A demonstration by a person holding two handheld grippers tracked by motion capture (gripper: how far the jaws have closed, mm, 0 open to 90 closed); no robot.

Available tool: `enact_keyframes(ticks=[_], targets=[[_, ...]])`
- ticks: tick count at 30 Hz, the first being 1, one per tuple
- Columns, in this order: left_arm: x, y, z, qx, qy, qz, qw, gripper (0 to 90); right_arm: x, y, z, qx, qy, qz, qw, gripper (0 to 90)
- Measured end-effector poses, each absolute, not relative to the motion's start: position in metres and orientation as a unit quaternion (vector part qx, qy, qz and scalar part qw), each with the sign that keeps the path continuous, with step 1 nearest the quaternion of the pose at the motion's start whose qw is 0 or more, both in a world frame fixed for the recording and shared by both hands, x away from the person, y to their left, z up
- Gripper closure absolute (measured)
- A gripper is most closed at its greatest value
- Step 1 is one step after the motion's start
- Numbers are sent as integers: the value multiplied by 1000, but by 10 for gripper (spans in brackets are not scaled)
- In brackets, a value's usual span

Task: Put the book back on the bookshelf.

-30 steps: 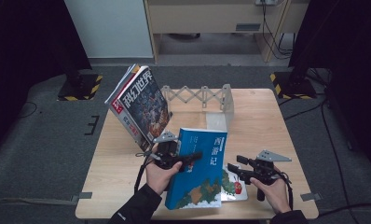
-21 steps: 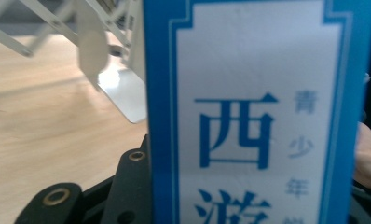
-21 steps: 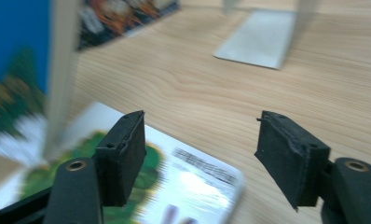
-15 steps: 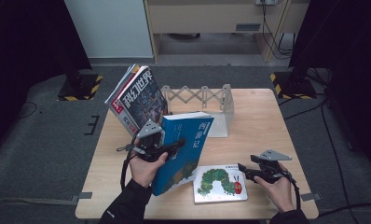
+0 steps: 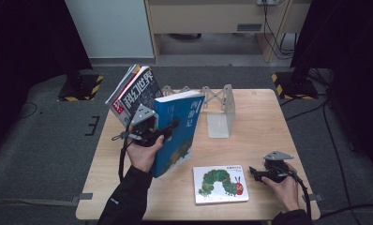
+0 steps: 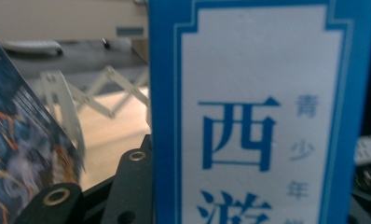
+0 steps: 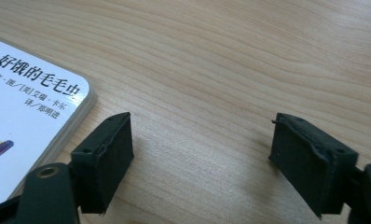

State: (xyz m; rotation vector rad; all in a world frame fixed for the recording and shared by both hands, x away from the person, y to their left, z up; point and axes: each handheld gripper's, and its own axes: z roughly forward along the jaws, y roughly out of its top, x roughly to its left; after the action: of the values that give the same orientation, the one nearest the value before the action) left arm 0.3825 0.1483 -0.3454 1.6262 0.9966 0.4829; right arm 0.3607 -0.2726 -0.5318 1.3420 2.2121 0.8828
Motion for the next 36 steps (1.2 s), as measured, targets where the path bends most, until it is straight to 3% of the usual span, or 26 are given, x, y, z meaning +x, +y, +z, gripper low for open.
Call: enact_keyframes(ticks=[7,16,36], targets=[[405,139,-350,669,438,225,558,604,362,-277,-537,496,778,326,206,101],[437,131,-362,656,465,242,544,603,364,-279,-539,503,774,325,206,38],[482,107,-392,605,497,283,555,601,364,-278,-539,502,776,323,203,26]])
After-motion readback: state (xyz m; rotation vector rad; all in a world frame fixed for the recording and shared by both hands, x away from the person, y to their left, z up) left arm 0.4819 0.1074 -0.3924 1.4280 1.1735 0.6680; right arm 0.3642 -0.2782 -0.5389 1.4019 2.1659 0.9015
